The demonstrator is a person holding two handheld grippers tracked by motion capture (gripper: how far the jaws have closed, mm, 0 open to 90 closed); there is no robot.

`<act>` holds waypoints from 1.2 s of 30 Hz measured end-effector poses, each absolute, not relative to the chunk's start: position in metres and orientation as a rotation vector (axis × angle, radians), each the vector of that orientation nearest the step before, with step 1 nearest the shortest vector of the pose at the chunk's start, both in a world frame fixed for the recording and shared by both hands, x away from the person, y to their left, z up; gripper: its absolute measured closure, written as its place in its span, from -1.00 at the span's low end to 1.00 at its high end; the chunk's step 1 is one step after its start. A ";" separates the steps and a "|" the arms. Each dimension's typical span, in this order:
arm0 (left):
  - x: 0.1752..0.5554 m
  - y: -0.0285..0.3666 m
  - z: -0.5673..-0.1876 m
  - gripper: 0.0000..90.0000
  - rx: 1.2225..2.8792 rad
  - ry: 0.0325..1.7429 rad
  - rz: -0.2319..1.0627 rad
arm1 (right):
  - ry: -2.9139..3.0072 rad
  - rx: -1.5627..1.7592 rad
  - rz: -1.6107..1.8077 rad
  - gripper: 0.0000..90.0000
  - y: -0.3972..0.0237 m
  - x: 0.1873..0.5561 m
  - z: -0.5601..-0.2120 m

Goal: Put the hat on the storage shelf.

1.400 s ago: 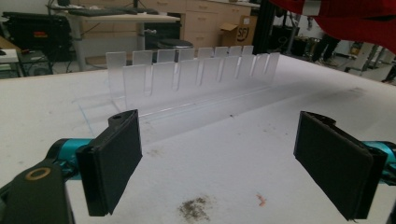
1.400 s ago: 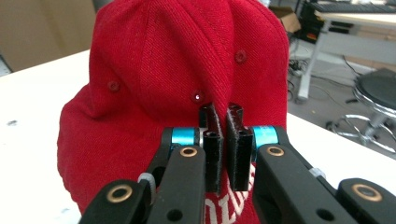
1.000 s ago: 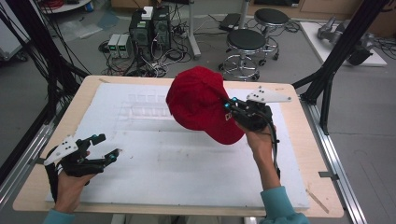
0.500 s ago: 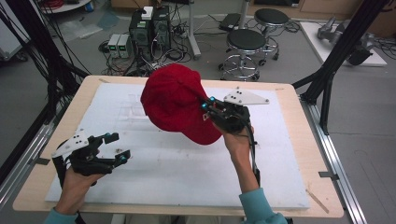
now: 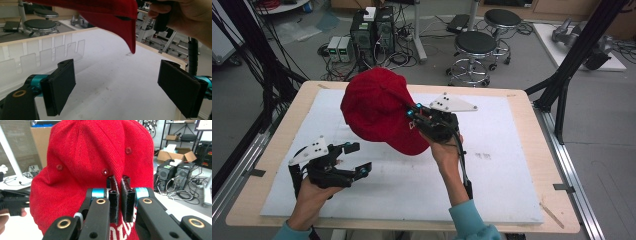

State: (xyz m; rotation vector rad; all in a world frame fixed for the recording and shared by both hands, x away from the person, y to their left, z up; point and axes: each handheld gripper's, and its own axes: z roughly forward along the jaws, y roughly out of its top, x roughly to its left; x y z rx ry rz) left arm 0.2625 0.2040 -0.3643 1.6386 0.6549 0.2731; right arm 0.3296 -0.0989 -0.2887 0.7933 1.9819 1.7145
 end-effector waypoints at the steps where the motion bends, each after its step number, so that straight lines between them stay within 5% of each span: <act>1: 0.263 0.201 -0.363 -0.65 1.639 0.648 0.269 | 1.980 0.793 1.720 0.93 -0.097 0.330 -0.289; 18: 0.272 0.166 -0.363 -0.27 1.605 0.616 0.207 | 1.952 0.811 1.803 0.93 -0.079 0.329 -0.292; 36: 0.277 0.165 -0.365 0.74 1.591 0.598 0.215 | 1.951 0.792 1.846 0.93 -0.074 0.325 -0.295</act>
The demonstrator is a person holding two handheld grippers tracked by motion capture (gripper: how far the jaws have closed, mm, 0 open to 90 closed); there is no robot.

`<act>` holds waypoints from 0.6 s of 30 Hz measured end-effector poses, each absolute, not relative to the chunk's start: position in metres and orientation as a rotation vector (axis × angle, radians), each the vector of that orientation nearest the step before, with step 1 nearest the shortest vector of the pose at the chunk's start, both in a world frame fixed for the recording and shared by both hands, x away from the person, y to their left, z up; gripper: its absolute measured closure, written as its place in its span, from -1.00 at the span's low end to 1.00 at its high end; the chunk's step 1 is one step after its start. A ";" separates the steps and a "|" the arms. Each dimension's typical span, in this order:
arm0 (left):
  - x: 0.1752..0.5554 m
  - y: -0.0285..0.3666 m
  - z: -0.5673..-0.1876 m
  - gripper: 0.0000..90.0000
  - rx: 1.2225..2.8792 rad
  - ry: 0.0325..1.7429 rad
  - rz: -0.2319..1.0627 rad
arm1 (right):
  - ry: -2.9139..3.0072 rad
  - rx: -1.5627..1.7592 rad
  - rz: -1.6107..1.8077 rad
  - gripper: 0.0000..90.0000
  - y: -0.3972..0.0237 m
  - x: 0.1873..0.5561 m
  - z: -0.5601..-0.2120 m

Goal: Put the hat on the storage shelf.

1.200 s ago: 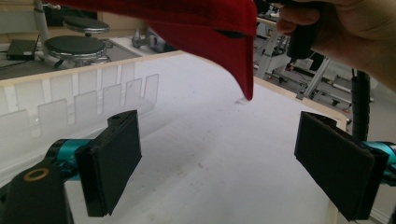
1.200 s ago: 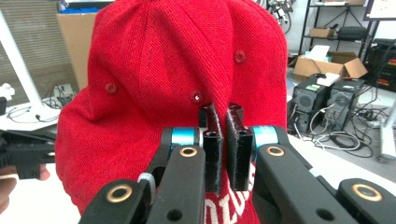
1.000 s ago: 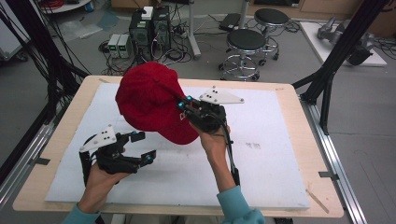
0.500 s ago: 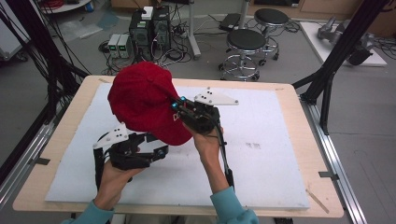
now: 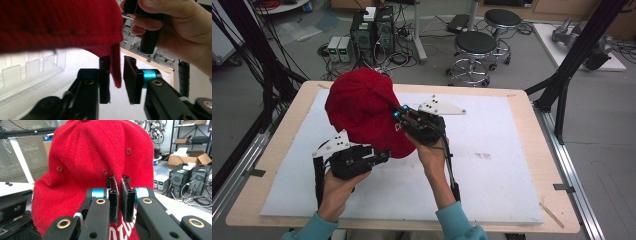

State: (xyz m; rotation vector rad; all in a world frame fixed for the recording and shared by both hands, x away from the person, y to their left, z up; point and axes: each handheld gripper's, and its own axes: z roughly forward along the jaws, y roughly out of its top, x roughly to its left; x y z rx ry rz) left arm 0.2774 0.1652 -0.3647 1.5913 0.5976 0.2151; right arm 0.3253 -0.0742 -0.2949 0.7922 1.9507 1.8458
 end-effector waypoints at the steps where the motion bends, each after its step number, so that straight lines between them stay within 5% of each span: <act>1: 0.277 0.165 -0.365 0.75 1.594 0.599 0.217 | 1.947 0.795 1.851 0.93 -0.074 0.325 -0.295; 13: 0.277 0.168 -0.363 0.90 1.578 0.702 0.171 | 1.933 0.768 1.866 0.90 -0.073 0.322 -0.295; 18: 0.277 0.169 -0.362 0.90 1.586 0.708 0.170 | 1.922 0.759 1.874 0.65 -0.073 0.321 -0.295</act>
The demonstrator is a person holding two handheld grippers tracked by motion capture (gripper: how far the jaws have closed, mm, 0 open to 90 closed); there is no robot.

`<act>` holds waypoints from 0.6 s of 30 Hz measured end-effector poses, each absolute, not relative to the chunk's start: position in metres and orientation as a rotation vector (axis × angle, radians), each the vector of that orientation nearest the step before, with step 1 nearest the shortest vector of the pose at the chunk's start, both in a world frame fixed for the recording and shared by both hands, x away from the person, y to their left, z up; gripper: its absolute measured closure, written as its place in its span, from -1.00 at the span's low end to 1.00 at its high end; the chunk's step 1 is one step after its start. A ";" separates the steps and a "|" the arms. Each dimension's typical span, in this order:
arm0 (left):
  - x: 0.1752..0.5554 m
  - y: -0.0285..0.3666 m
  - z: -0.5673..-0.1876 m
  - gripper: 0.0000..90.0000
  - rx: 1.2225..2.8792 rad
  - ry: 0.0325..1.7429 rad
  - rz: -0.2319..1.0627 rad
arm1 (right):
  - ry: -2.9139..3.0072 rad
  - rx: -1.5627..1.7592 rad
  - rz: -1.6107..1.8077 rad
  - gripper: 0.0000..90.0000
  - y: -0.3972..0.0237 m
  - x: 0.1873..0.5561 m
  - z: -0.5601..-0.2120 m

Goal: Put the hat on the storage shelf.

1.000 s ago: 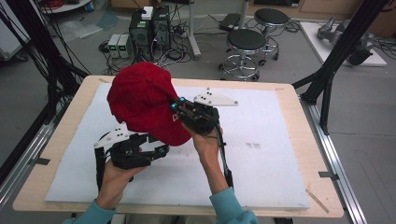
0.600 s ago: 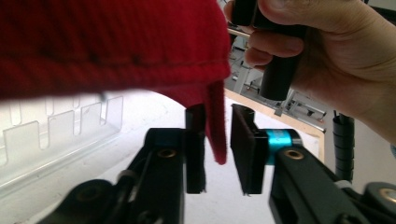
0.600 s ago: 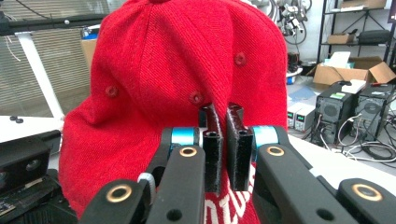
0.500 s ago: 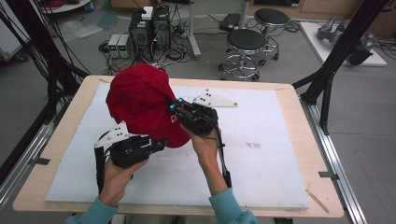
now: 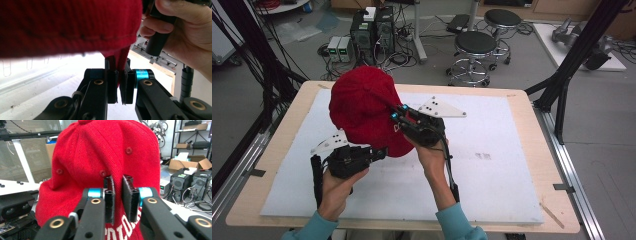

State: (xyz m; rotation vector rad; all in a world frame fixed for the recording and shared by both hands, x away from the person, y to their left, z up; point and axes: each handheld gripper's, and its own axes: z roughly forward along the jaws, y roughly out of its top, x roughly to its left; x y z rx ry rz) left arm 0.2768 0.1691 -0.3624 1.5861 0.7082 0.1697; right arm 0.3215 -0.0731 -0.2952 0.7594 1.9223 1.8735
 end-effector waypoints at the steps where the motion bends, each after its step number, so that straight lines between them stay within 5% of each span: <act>1: 0.277 0.169 -0.363 0.90 1.592 0.716 0.166 | 1.919 0.755 1.880 0.49 -0.073 0.321 -0.295; 5: 0.278 0.171 -0.363 0.90 1.601 0.722 0.175 | 1.899 0.810 1.868 -0.29 -0.072 0.322 -0.295; 9: 0.278 0.173 -0.363 0.90 1.601 0.722 0.200 | 1.909 0.791 1.785 -0.75 -0.074 0.321 -0.295; 18: 0.281 0.174 -0.353 0.90 1.652 0.717 0.284 | 1.978 0.733 1.705 -0.76 -0.083 0.319 -0.294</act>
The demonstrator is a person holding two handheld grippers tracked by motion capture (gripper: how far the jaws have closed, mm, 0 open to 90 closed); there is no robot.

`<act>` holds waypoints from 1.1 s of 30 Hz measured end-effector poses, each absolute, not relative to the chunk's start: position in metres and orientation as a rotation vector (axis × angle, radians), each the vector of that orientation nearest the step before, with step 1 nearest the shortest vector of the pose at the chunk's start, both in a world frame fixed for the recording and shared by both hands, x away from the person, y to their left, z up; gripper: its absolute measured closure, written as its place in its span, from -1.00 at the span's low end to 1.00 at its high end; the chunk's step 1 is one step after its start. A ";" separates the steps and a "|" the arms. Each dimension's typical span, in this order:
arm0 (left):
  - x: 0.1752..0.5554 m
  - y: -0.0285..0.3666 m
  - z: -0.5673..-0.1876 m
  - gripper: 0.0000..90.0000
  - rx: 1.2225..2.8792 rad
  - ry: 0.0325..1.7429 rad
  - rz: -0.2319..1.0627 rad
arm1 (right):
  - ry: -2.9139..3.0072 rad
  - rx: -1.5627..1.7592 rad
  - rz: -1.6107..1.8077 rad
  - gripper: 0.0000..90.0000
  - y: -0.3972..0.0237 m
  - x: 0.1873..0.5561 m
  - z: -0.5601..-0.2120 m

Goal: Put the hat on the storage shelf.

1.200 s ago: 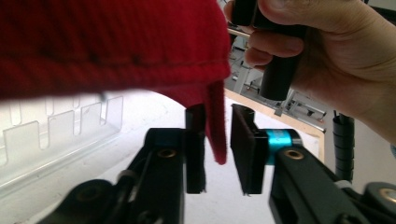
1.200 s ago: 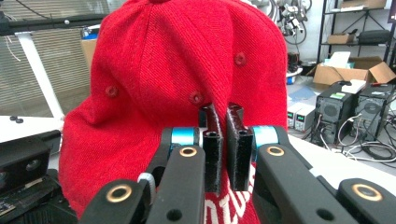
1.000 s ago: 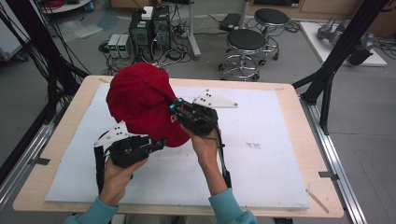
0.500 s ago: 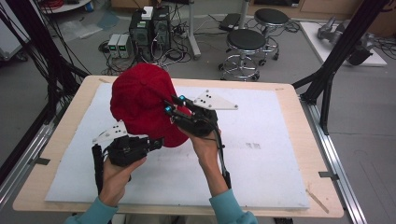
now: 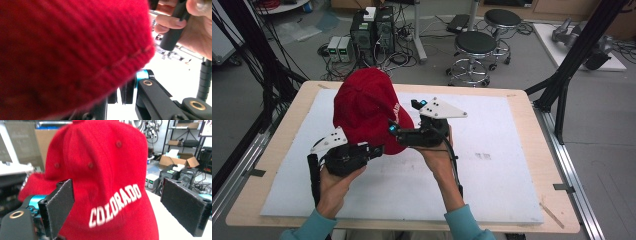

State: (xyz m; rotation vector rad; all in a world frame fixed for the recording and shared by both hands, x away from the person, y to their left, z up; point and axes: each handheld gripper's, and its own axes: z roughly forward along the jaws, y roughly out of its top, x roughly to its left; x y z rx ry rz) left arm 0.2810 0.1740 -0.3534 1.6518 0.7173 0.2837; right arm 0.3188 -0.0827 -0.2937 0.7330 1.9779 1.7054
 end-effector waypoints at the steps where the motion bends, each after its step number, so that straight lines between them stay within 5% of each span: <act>1: 0.282 0.174 -0.352 0.90 1.657 0.715 0.296 | 1.980 0.730 1.694 -0.76 -0.084 0.318 -0.294; 33: 0.355 0.199 -0.332 0.90 1.813 0.812 0.692 | 1.889 0.948 1.522 -0.75 -0.220 0.263 -0.354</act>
